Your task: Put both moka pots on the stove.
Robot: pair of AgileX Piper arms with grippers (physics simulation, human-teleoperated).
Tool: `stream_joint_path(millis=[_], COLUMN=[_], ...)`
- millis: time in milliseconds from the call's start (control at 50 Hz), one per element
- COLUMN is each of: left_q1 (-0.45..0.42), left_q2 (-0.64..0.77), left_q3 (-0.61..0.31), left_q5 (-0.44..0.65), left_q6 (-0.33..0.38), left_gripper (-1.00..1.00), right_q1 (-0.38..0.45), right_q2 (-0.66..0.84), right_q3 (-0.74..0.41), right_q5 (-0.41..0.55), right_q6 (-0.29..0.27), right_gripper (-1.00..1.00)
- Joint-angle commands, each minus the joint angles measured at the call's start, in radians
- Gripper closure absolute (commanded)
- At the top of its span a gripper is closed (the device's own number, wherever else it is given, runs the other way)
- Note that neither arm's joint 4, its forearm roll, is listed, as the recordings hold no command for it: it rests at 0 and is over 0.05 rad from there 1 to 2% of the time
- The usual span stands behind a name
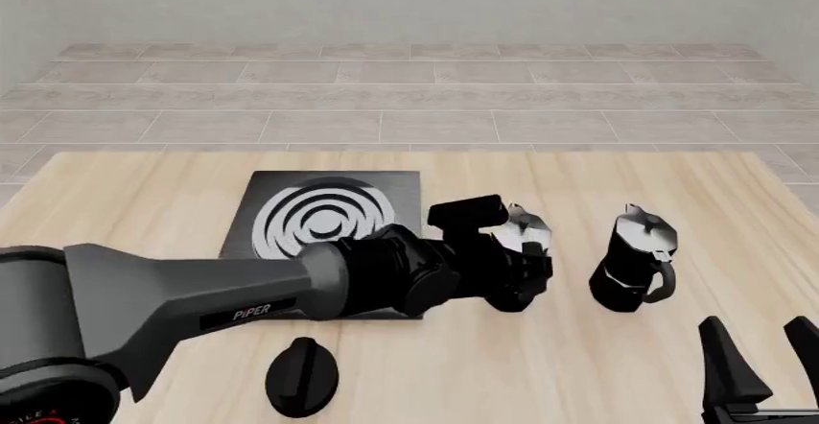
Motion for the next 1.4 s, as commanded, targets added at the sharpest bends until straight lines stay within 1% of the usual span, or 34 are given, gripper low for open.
stream_joint_path(millis=[20,500,520,740,920,1020,1400], left_q1=[0.0,-0.017,-0.018,-0.007,0.018,0.03,0.058], left_q2=[0.033,0.086,0.088,0.078,0.028,-0.036,-0.213], left_q3=[-0.018,-0.041,-0.041,-0.044,-0.028,-0.009,0.049], left_q5=[-0.004,-0.009,-0.01,0.004,0.031,0.059,0.118], left_q6=[-0.004,-0.013,-0.013,0.005,0.03,0.052,0.085], left_gripper=[-1.0,-1.0,1.0,1.0,1.0,1.0,1.0], right_q1=[-0.001,-0.001,-0.001,-0.001,-0.001,-0.001,-0.001], right_q2=[0.006,0.006,0.007,0.007,0.007,0.007,0.007], right_q3=[0.0,0.0,0.0,0.0,0.0,0.0,0.0], right_q5=[-0.004,-0.004,-0.004,-0.004,-0.004,-0.004,-0.004], right_q6=[-0.001,-0.001,-0.001,-0.001,-0.001,-0.002,-0.002], right_gripper=[-1.0,-1.0,-1.0,-1.0,-1.0,-1.0,-1.0])
